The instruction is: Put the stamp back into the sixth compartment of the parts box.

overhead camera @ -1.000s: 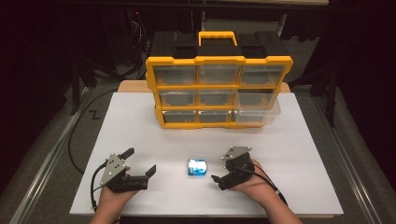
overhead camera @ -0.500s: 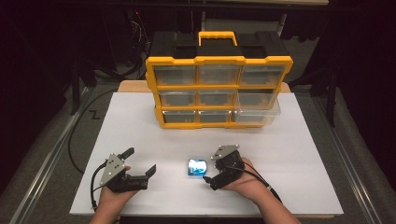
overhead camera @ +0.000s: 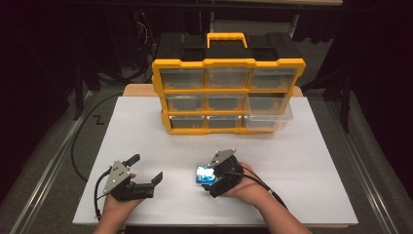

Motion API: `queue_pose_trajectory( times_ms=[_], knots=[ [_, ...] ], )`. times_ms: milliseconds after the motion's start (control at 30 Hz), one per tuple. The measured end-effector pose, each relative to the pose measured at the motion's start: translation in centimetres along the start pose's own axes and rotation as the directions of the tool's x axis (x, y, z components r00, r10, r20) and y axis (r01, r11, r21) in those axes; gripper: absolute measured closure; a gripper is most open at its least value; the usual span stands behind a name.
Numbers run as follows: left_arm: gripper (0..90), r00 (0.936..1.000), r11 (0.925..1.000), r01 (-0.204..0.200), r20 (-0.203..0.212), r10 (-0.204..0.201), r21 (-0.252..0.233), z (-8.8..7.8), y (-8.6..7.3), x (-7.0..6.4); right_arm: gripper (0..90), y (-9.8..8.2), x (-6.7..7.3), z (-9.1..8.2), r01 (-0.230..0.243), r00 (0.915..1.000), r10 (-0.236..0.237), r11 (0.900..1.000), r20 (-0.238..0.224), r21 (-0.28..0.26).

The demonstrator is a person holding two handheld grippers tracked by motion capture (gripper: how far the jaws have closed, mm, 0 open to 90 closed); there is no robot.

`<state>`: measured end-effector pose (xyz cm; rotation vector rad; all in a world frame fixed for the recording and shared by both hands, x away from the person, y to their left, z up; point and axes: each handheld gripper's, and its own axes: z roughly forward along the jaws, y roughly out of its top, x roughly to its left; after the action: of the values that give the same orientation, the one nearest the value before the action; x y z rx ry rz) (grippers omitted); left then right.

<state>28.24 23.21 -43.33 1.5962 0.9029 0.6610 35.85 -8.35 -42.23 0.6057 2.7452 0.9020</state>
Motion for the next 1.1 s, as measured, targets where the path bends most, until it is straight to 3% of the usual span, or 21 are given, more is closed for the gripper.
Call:
queue_pose_trajectory(
  times_ms=[200,600,1100],
  knots=[
    [0.3,1.0000,1.0000,0.002,0.002,-0.002,0.005,-0.1,0.0,0.1,16.3,0.7,0.2,0.6,0.039,0.9989,-0.039,0.999,-0.026,-0.001],
    [0.3,1.0000,1.0000,0.004,0.002,-0.004,0.008,-0.1,-0.1,0.1,23.7,1.8,-0.1,1.4,0.053,0.9965,-0.051,0.998,-0.067,0.030],
    [0.3,0.9999,0.9999,0.010,0.004,-0.010,0.006,0.0,-0.1,0.0,34.4,1.8,-0.1,1.4,0.091,0.9944,-0.088,0.995,-0.058,0.035]
  ],
)
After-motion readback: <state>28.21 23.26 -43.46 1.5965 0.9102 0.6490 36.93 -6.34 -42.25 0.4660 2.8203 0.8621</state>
